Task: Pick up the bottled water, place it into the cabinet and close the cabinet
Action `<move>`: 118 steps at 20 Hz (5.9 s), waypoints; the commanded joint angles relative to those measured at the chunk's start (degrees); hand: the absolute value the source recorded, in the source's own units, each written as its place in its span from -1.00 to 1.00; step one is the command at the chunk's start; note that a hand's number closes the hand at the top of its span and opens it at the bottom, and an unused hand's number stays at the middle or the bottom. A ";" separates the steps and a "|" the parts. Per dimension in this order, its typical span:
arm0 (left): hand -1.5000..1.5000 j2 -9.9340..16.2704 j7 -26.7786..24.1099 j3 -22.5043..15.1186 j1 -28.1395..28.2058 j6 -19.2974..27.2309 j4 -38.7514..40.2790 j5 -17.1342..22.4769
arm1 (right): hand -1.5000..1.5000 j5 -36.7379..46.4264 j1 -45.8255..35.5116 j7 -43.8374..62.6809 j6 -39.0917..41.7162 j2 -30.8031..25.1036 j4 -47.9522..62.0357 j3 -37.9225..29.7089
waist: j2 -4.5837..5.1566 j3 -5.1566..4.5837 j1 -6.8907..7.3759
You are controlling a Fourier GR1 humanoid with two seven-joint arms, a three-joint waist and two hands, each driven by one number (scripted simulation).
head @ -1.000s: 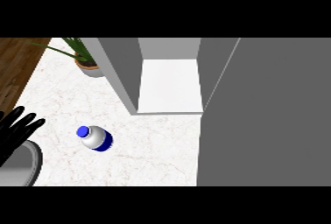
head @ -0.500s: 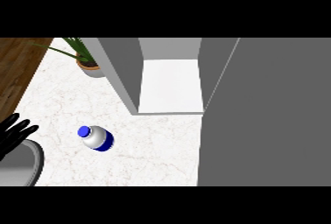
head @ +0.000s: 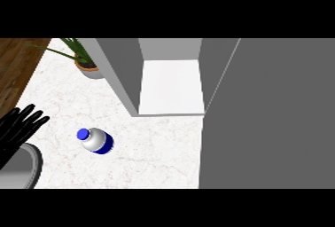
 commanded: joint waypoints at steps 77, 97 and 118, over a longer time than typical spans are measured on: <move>1.00 -24.22 -30.42 -27.76 -21.77 51.87 41.39 -3.82 | -1.00 1.27 19.29 -17.42 7.06 -2.45 -1.92 1.45 | -0.27 -0.11 0.28; 1.00 -24.23 -15.01 -39.50 -48.61 83.79 45.81 -3.70 | -1.00 -4.47 18.23 -15.96 9.09 -2.44 -3.94 -3.71 | 0.38 -0.15 -1.31; 1.00 -21.65 -22.97 -28.60 -65.16 86.21 77.98 -2.46 | -1.00 -6.92 15.27 -17.02 12.76 -3.42 -0.96 -8.49 | 1.95 -0.22 -3.98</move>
